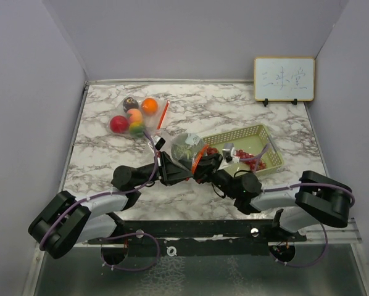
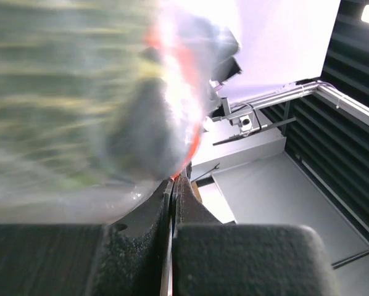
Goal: Place the food in the zip-top bag and seal the zipper
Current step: Pick up the fake fruit from the zipper food storage bag, then pick up the fake fruit from the bin.
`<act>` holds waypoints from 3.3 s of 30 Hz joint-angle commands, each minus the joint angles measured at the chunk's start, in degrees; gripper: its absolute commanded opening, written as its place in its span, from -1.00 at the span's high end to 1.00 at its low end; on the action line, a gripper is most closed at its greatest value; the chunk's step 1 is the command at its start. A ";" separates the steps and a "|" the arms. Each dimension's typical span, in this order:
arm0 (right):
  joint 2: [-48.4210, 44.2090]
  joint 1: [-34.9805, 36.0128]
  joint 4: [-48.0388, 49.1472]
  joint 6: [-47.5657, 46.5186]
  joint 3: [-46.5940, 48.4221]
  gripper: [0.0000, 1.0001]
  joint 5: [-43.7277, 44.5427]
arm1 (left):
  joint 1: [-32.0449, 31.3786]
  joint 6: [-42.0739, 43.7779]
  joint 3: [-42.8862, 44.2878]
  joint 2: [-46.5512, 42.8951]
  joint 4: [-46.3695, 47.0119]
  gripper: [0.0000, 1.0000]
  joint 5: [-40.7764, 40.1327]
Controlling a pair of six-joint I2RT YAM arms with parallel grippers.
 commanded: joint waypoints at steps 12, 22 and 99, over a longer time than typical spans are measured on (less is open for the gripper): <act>7.45 -2.31 2.35 7.44 4.97 0.96 24.24 | -2.09 0.88 4.74 -15.05 -12.92 1.00 -4.05; 1.41 -5.19 3.59 15.06 2.48 0.96 22.56 | -2.27 3.52 -4.24 -19.70 -19.11 1.00 -3.63; 8.65 -26.98 -96.34 8.51 31.50 -0.54 3.68 | -1.51 39.76 3.11 -54.28 -85.91 1.00 -39.55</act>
